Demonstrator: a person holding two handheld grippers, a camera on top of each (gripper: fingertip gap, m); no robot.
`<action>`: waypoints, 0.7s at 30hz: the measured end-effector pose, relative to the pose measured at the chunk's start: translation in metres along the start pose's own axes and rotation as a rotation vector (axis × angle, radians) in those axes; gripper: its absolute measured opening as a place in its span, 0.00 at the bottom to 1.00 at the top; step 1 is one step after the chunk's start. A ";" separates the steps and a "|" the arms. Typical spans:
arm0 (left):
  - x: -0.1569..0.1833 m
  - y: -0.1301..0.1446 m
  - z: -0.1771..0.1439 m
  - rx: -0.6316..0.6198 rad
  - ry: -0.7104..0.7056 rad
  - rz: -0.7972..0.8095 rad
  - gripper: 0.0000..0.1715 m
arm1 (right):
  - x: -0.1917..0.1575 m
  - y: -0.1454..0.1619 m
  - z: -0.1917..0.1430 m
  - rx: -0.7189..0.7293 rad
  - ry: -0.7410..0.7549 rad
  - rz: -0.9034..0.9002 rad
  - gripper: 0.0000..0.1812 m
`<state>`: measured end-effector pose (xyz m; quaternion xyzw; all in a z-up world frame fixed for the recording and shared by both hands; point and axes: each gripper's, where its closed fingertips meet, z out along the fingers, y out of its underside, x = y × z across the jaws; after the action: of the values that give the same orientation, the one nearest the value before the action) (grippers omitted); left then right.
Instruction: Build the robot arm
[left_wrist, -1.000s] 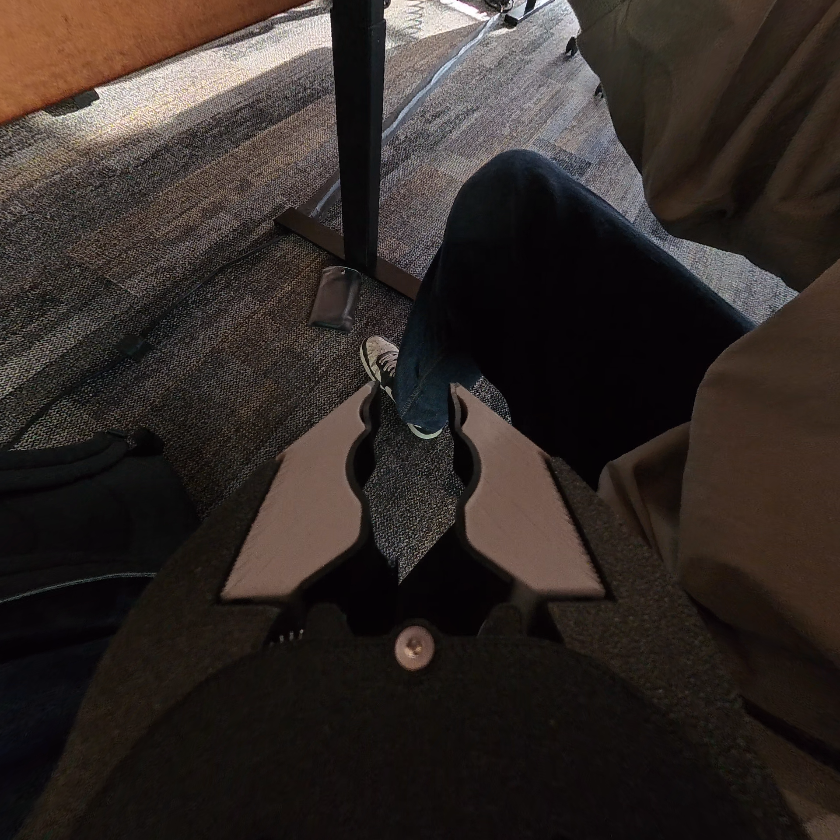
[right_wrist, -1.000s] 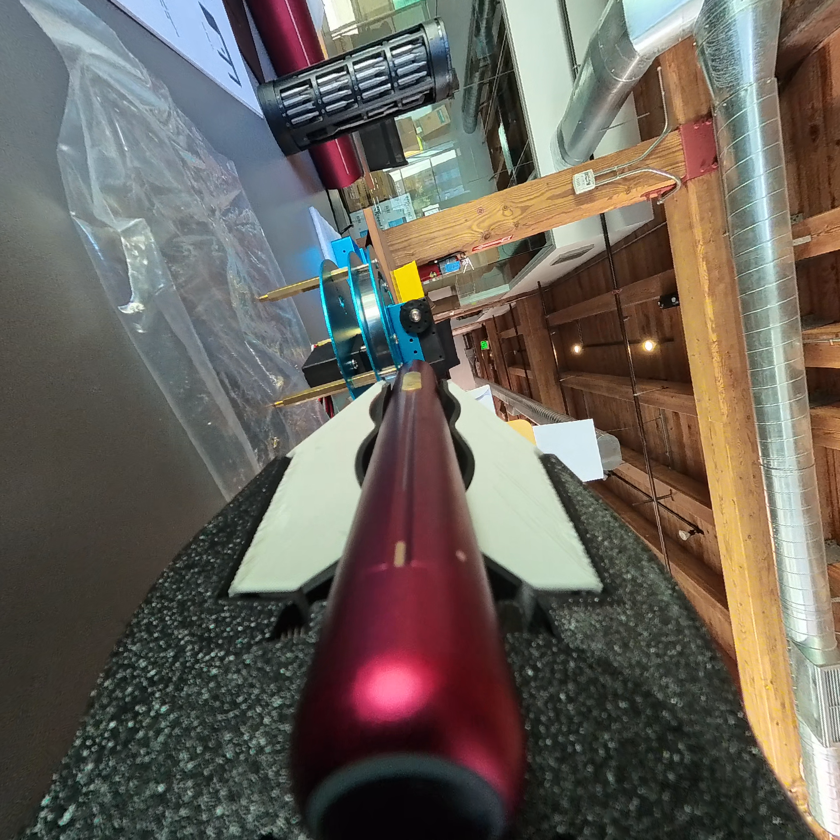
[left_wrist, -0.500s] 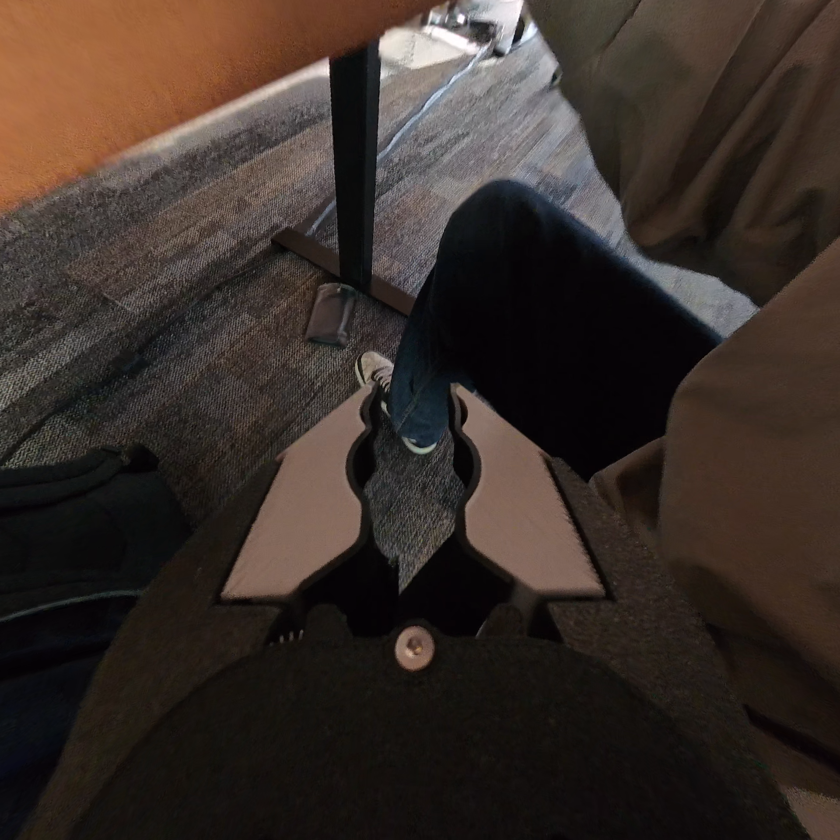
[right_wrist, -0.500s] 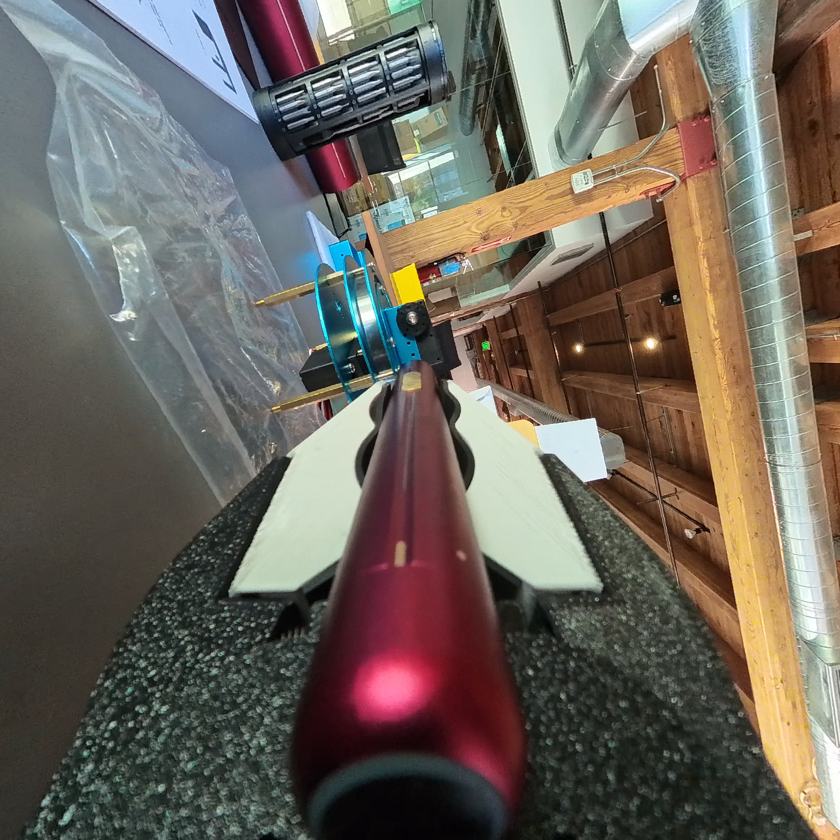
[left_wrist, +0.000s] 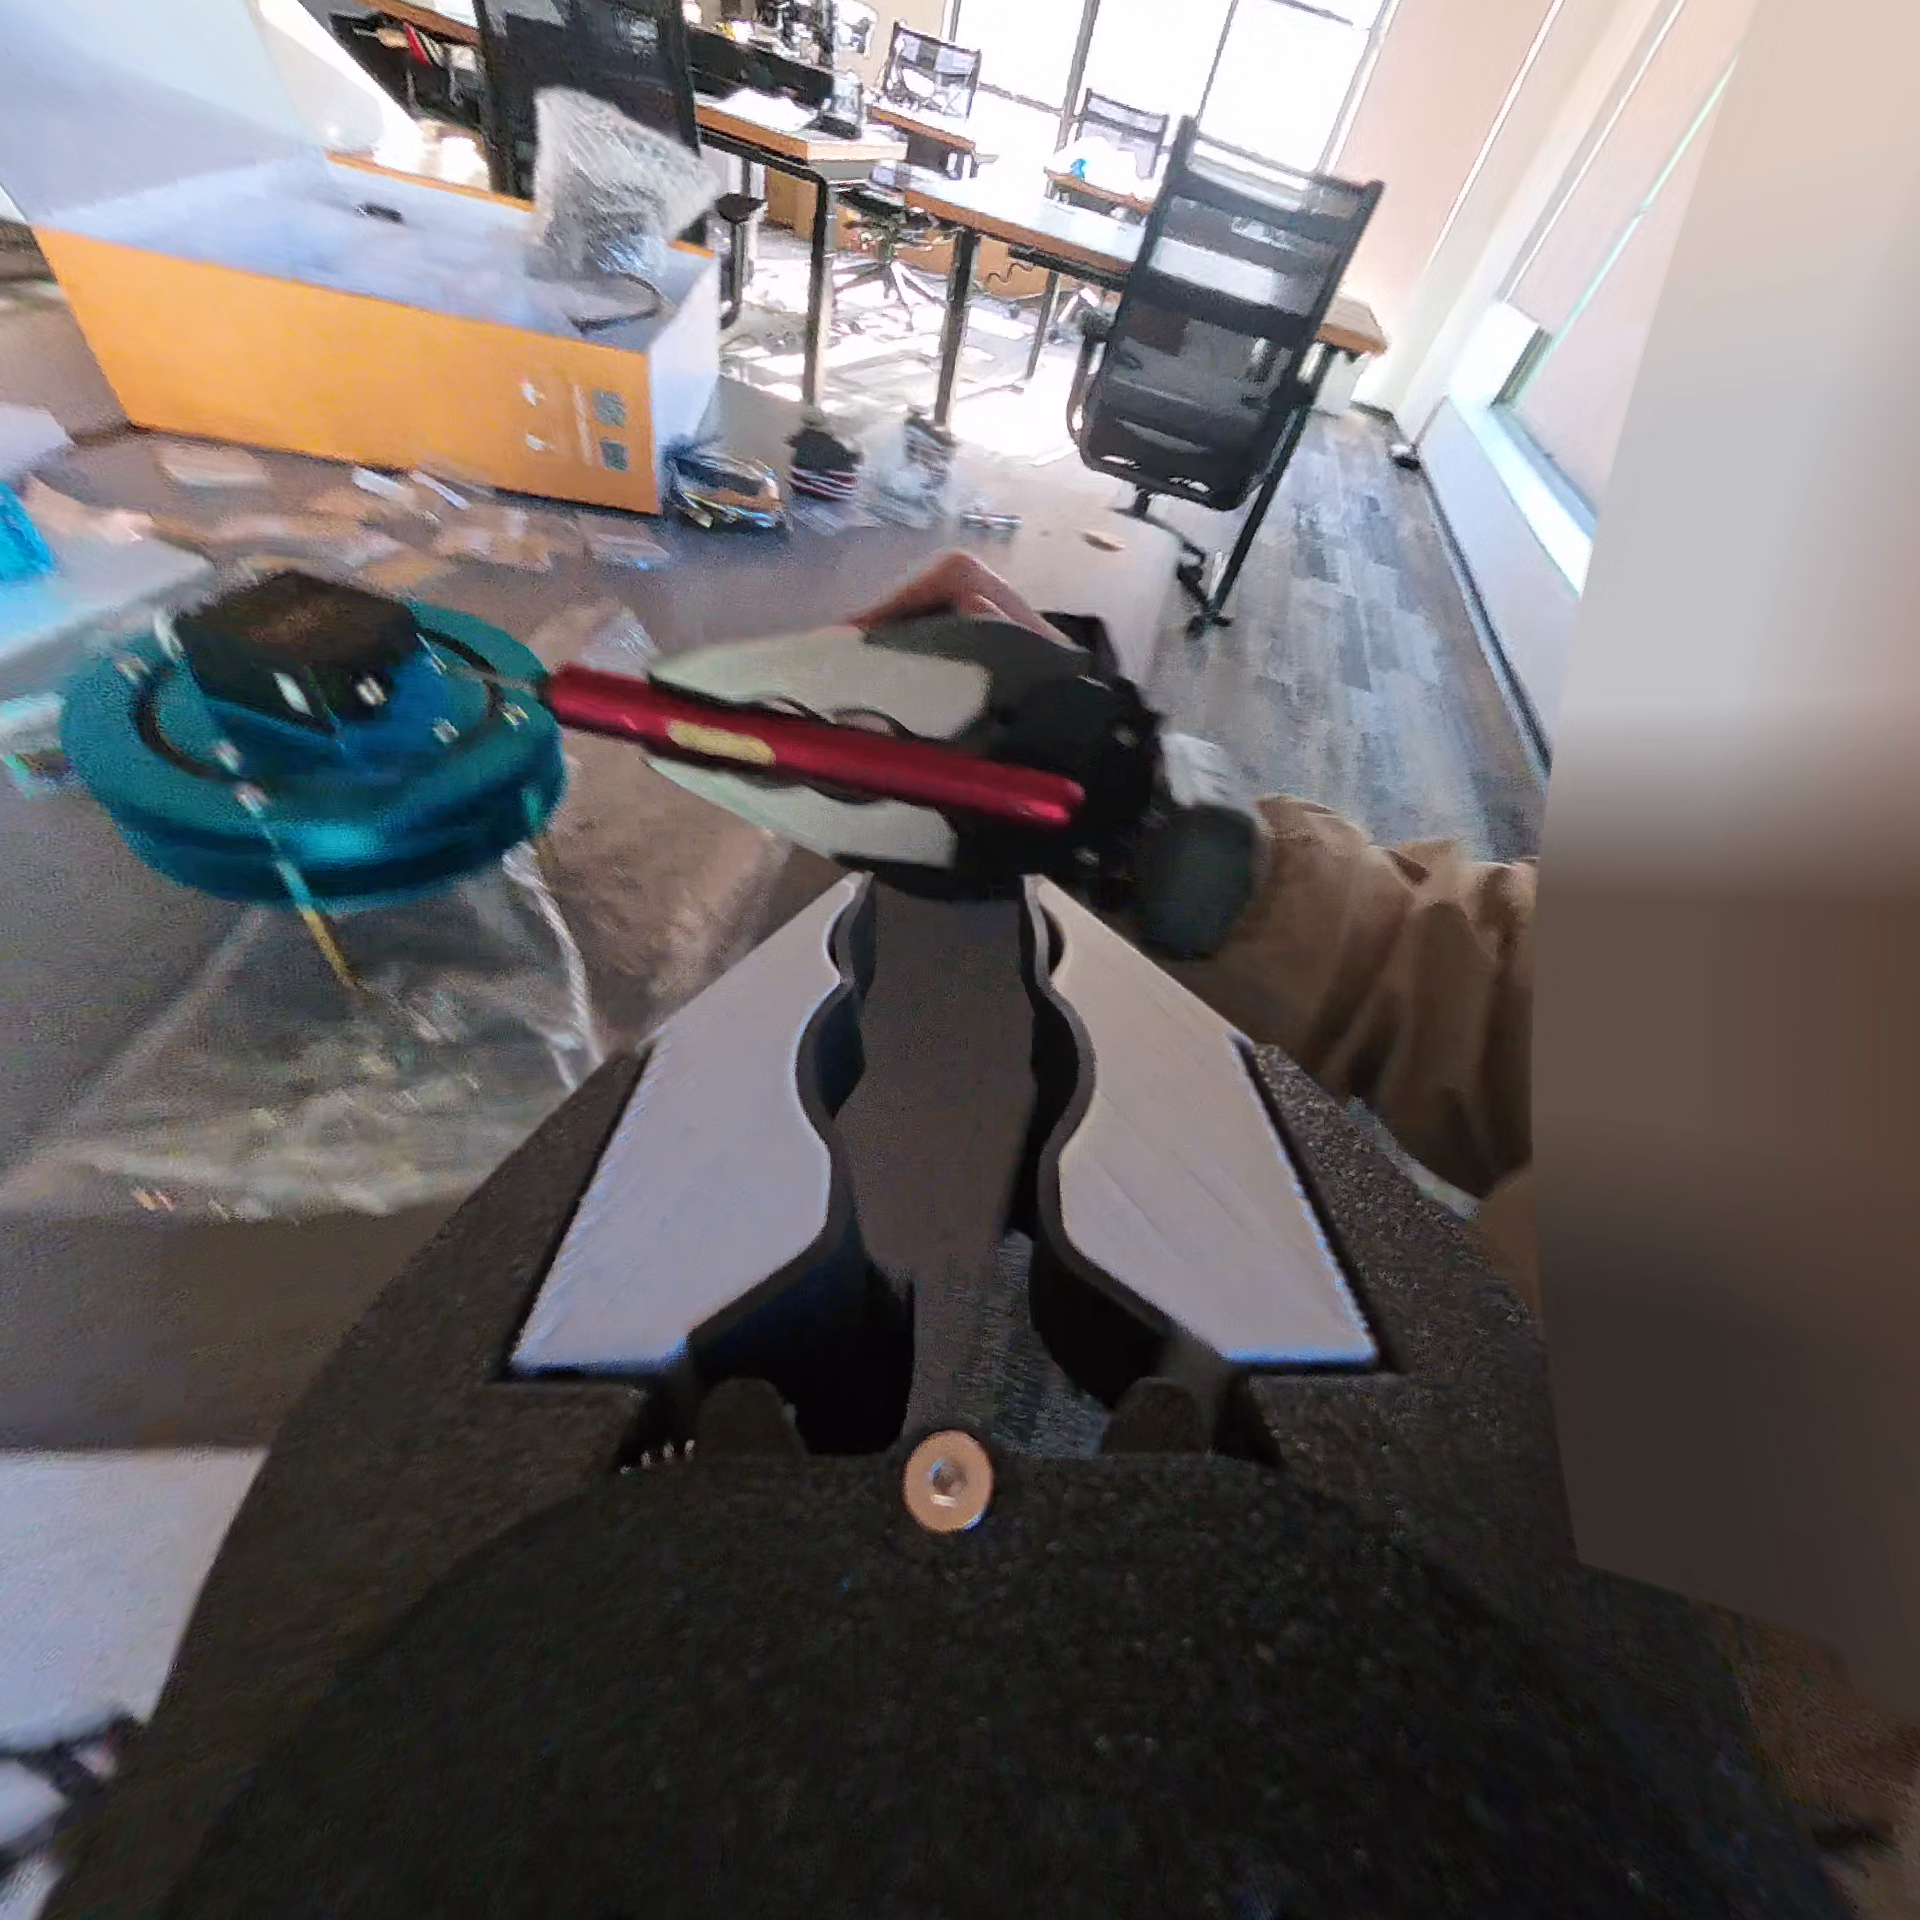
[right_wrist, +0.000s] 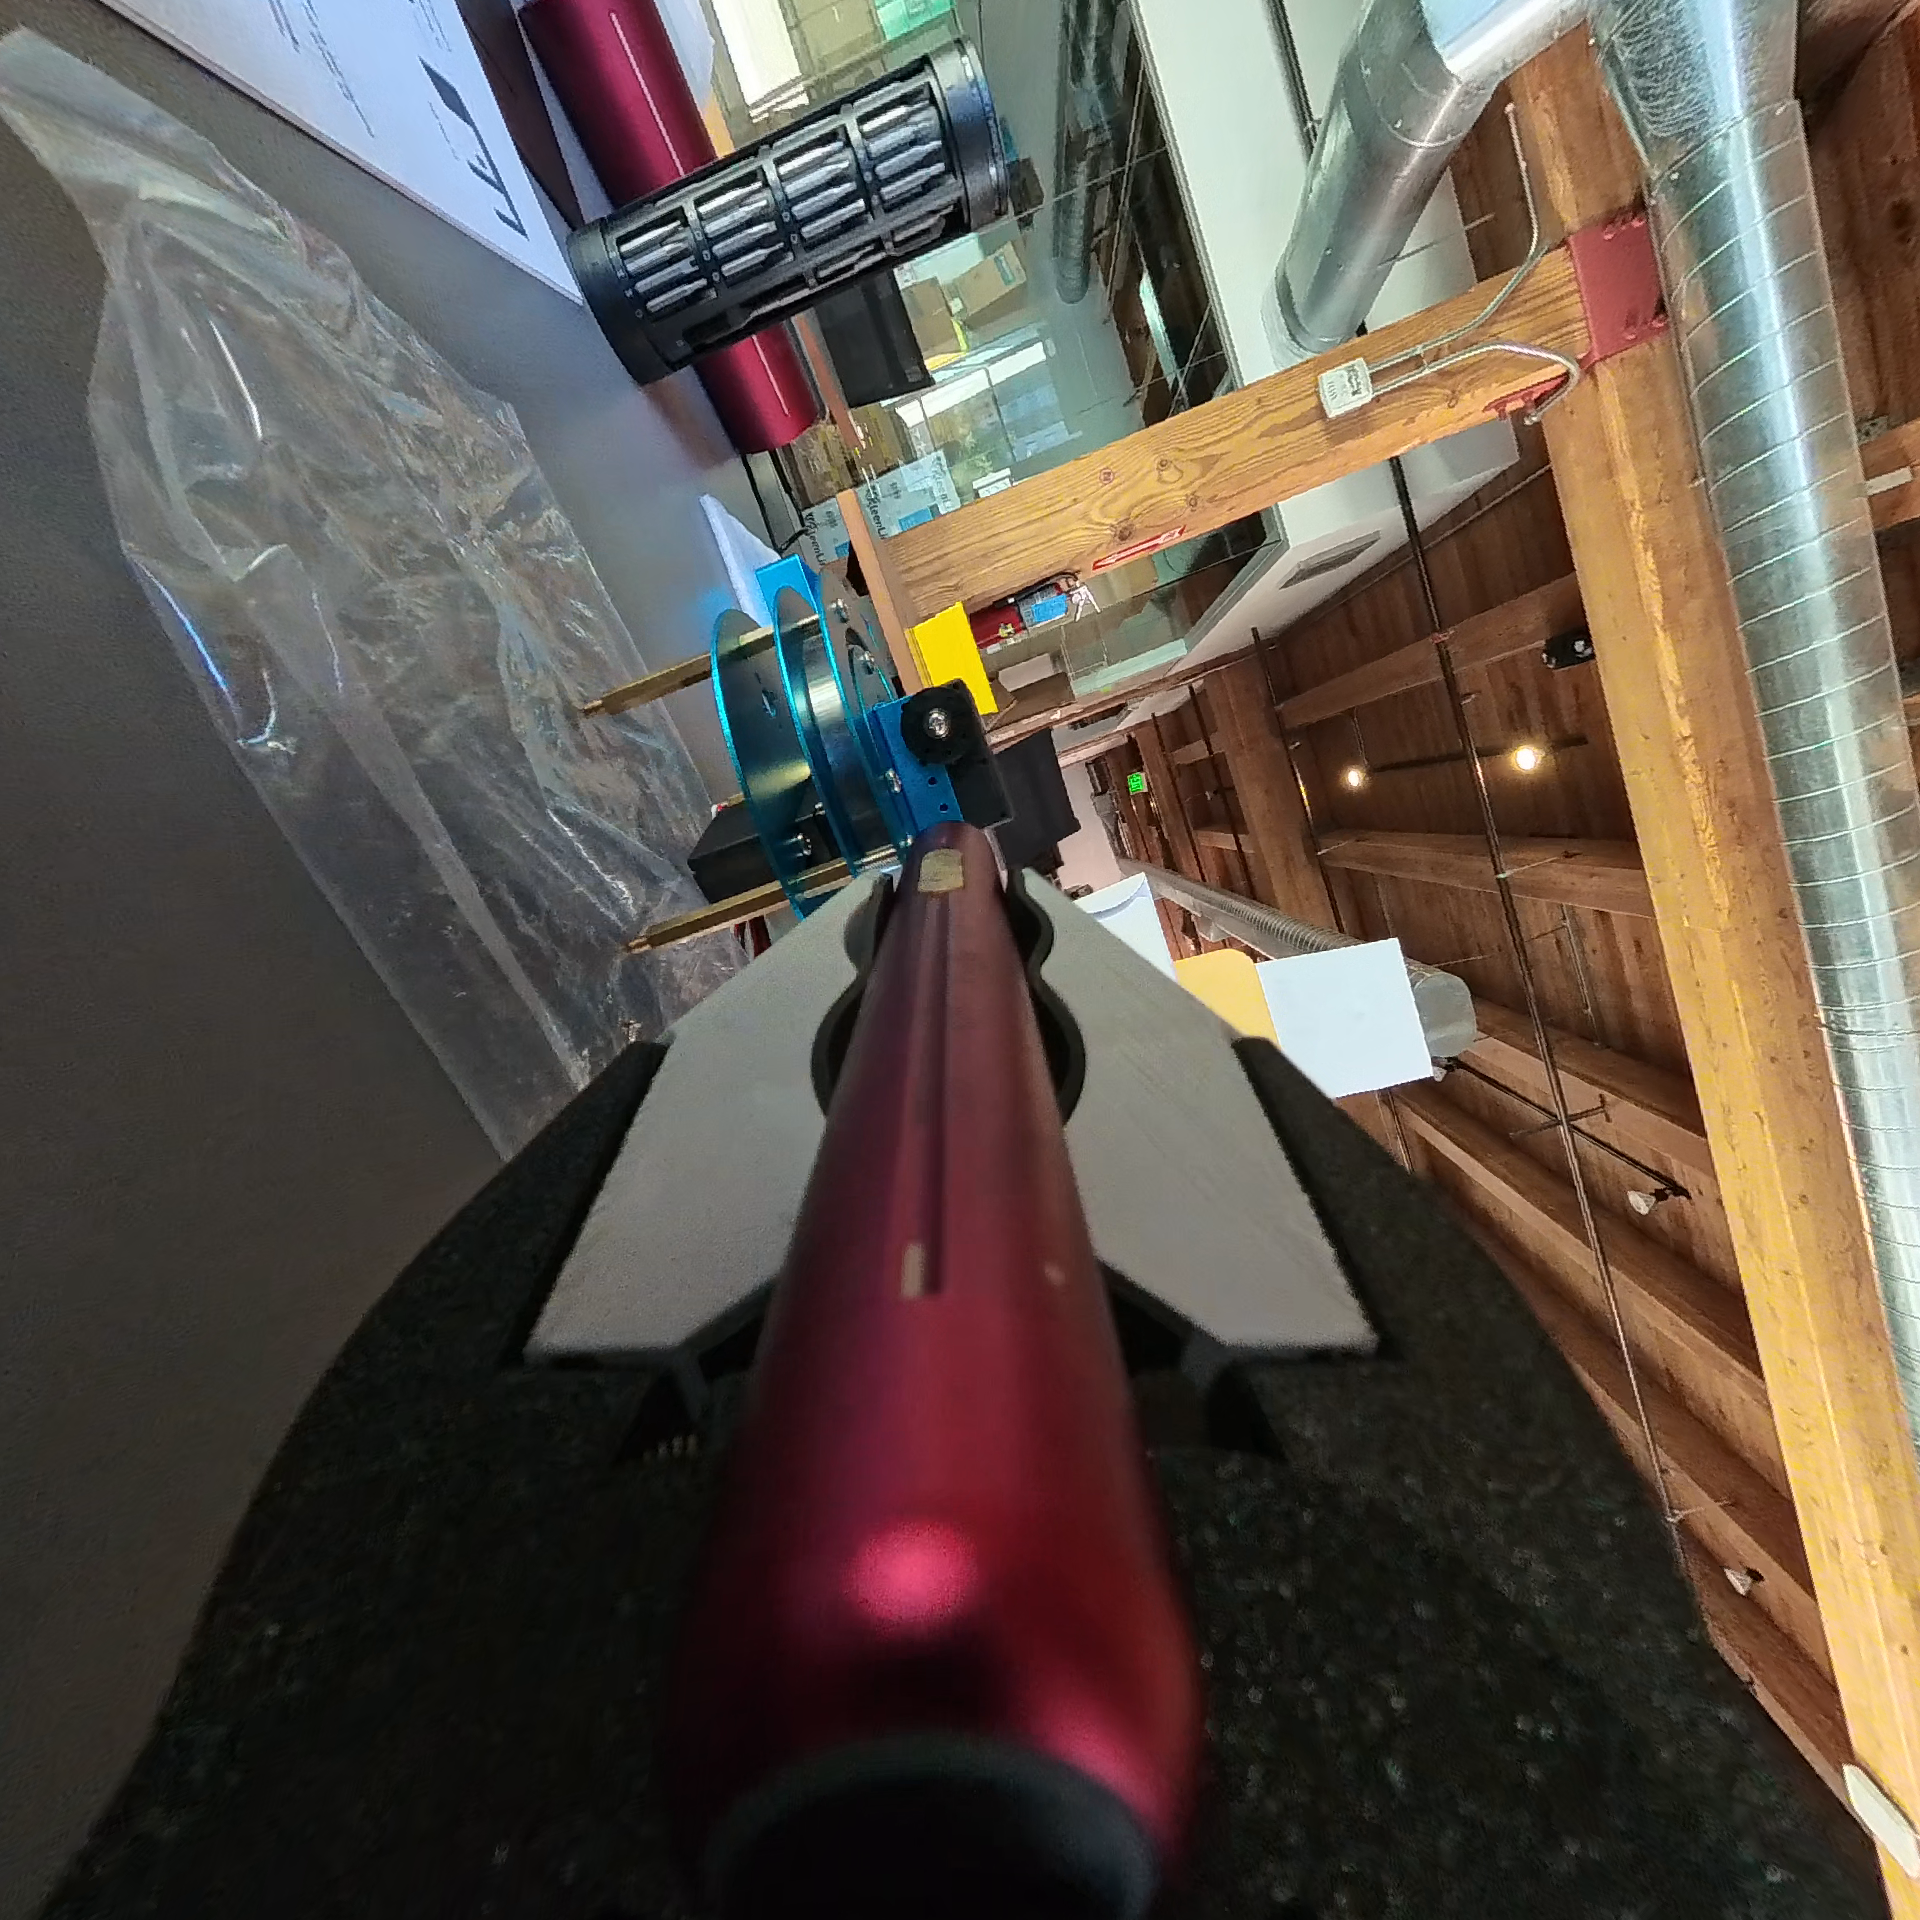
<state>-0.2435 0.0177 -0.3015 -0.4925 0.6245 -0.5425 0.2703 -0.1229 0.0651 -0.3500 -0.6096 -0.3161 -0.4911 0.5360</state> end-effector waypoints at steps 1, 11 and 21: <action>-0.012 -0.004 0.014 -0.018 -0.020 0.042 0.15 | 0.000 0.000 0.000 0.000 0.000 0.004 0.11; -0.061 0.016 0.088 -0.040 -0.009 0.270 0.11 | 0.001 0.000 0.001 0.008 -0.009 0.043 0.11; -0.053 0.012 0.089 0.009 0.082 0.293 0.19 | 0.000 0.000 0.001 0.006 -0.014 0.057 0.11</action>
<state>-0.1500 0.0278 -0.3467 -0.3722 0.6977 -0.5198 0.3234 -0.1225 0.0664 -0.3495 -0.6202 -0.3041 -0.4703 0.5493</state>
